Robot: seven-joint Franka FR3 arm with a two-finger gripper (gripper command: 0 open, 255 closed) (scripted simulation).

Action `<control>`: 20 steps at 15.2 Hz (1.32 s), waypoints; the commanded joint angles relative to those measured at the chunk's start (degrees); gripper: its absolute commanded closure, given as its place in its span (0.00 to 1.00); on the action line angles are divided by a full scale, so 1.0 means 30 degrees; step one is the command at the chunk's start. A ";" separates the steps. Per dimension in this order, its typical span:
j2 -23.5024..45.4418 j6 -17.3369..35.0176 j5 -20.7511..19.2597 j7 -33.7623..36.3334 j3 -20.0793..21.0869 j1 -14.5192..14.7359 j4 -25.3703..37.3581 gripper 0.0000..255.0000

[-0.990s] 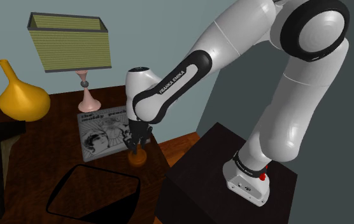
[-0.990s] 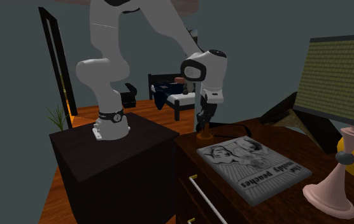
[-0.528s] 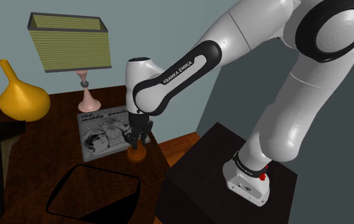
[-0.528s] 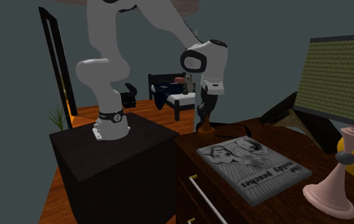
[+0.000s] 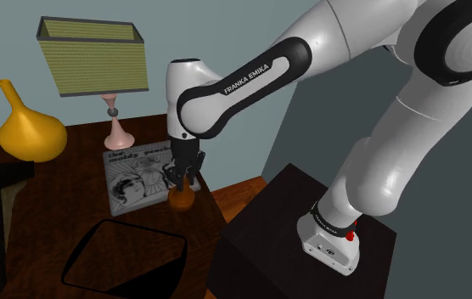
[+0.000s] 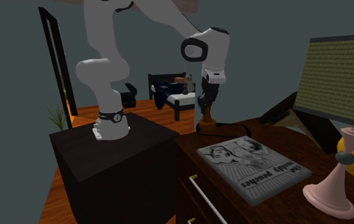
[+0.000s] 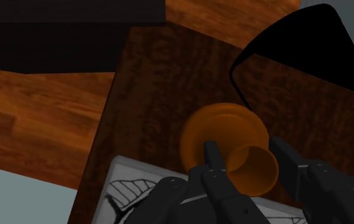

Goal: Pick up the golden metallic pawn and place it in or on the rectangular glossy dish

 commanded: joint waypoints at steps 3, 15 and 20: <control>-0.0779 -0.1084 0.0091 0.0074 -0.0033 -0.0044 0.0322 1.00; 0.1794 -0.2688 -0.1103 0.4767 0.1647 0.1872 0.5250 1.00; 0.4050 -0.3526 -0.2304 0.7320 0.2204 0.3230 0.8617 1.00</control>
